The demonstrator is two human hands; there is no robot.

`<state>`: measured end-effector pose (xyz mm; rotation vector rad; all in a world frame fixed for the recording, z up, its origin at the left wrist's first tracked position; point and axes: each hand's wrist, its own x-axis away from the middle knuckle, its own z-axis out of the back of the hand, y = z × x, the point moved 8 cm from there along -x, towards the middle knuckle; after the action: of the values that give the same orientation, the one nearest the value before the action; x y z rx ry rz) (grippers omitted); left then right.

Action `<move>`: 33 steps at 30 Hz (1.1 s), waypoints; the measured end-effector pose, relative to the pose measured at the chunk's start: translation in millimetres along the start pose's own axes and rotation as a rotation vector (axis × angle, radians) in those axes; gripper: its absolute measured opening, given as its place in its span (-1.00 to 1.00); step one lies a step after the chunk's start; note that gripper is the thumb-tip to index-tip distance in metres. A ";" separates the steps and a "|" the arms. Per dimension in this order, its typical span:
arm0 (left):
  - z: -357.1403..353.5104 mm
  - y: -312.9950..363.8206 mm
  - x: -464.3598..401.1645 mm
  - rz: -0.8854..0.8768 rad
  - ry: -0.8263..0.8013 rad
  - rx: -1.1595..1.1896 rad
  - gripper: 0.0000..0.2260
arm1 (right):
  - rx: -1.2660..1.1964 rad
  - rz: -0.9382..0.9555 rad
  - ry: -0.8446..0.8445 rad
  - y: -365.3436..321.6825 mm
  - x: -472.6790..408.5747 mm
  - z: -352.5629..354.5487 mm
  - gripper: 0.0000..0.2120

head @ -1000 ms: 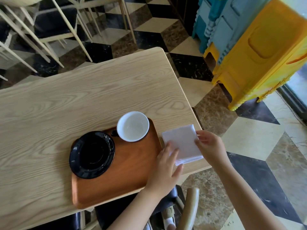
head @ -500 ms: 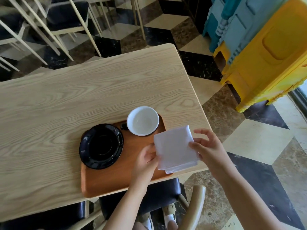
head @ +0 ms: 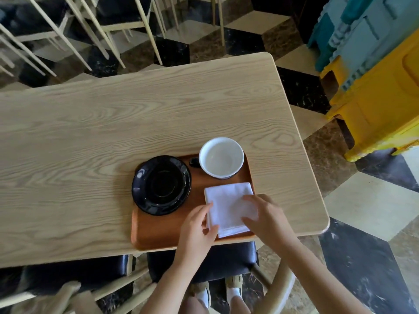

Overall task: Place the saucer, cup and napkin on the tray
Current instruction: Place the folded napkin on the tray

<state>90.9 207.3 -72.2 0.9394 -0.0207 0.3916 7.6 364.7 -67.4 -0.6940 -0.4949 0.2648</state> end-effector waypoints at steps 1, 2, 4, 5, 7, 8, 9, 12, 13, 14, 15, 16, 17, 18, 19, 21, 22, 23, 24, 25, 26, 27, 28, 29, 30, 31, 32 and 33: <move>-0.9 -0.1 0.7 -0.020 0.009 -0.025 -0.55 | 0.065 0.017 -0.008 -1.4 1.1 -1.7 -0.52; -1.8 0.4 1.7 -0.048 0.020 -0.063 -0.54 | 0.145 0.038 -0.018 -3.1 2.8 -4.0 -0.53; -3.3 2.3 5.2 -0.098 0.034 -0.157 -0.53 | 0.313 0.095 -0.008 -10.5 8.5 -5.7 -0.58; -4.4 3.4 7.4 -0.114 0.031 -0.192 -0.53 | 0.395 0.124 0.012 -13.0 11.4 -5.6 -0.60; -8.5 5.5 11.1 -0.152 0.007 -0.266 -0.52 | 0.498 0.163 0.101 -14.2 16.4 -1.9 -0.57; -11.1 7.0 12.4 -0.180 -0.003 -0.314 -0.53 | 0.527 0.195 0.137 -15.3 18.8 -1.3 -0.53; -14.0 8.3 13.1 -0.210 -0.013 -0.361 -0.53 | 0.550 0.231 0.133 -15.8 20.8 -4.3 -0.51; -20.7 8.4 13.8 -0.278 -0.042 -0.478 -0.55 | 0.620 0.314 0.112 -13.7 27.3 -18.0 -0.60; -22.4 7.3 14.6 -0.290 -0.053 -0.507 -0.55 | 0.627 0.304 0.088 -12.0 28.8 -21.8 -0.56; -23.5 6.2 15.5 -0.298 -0.063 -0.530 -0.55 | 0.625 0.292 0.070 -10.4 29.7 -25.0 -0.52; -24.1 5.5 16.5 -0.307 -0.069 -0.552 -0.55 | 0.618 0.279 0.055 -10.0 30.1 -26.7 -0.48; -24.3 5.3 17.2 -0.314 -0.071 -0.572 -0.56 | 0.611 0.274 0.050 -10.4 30.4 -27.4 -0.47; -24.4 5.3 17.5 -0.318 -0.073 -0.585 -0.56 | 0.606 0.266 0.046 -11.1 30.5 -26.9 -0.47; -24.2 5.3 17.6 -0.320 -0.075 -0.591 -0.56 | 0.603 0.260 0.045 -11.7 30.6 -26.5 -0.49; -23.9 5.2 17.2 -0.321 -0.079 -0.592 -0.56 | 0.603 0.258 0.052 -12.9 30.7 -25.7 -0.52; -22.0 6.0 16.5 -0.326 -0.093 -0.595 -0.54 | 0.600 0.257 0.087 -17.3 31.5 -22.6 -0.59; -20.8 5.6 16.2 -0.325 -0.105 -0.598 -0.54 | 0.597 0.251 0.097 -19.4 31.3 -21.8 -0.58; -19.7 4.8 15.9 -0.322 -0.120 -0.600 -0.53 | 0.594 0.239 0.099 -21.7 30.7 -21.7 -0.53; -18.1 4.6 15.7 -0.323 -0.135 -0.599 -0.52 | 0.588 0.227 0.106 -24.1 29.7 -21.6 -0.50; -15.8 5.6 15.6 -0.329 -0.148 -0.598 -0.51 | 0.577 0.215 0.118 -27.6 28.6 -21.2 -0.50; -11.8 7.6 15.2 -0.343 -0.151 -0.600 -0.51 | 0.557 0.208 0.130 -32.4 27.2 -20.9 -0.52; -5.5 10.2 14.3 -0.366 -0.140 -0.607 -0.51 | 0.537 0.213 0.145 -38.5 25.4 -21.4 -0.54; 2.9 12.7 13.5 -0.394 -0.116 -0.613 -0.51 | 0.522 0.235 0.163 -46.3 23.8 -23.0 -0.55; 13.8 14.0 12.6 -0.415 -0.082 -0.612 -0.52 | 0.514 0.267 0.177 -55.5 22.0 -25.6 -0.56; 26.4 13.0 11.5 -0.420 -0.047 -0.606 -0.53 | 0.512 0.301 0.187 -65.5 20.1 -29.5 -0.55; 39.2 9.0 10.0 -0.410 -0.027 -0.601 -0.53 | 0.515 0.333 0.189 -75.7 18.0 -34.6 -0.55; 51.6 3.1 8.5 -0.393 -0.016 -0.605 -0.53 | 0.523 0.364 0.188 -86.0 15.8 -40.4 -0.53; 63.4 -4.5 7.1 -0.372 -0.015 -0.617 -0.53 | 0.533 0.391 0.183 -96.1 13.3 -46.4 -0.52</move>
<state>108.5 157.2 -36.6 0.3222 0.0194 0.0211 49.8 273.4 -29.4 -0.2814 -0.0960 0.6664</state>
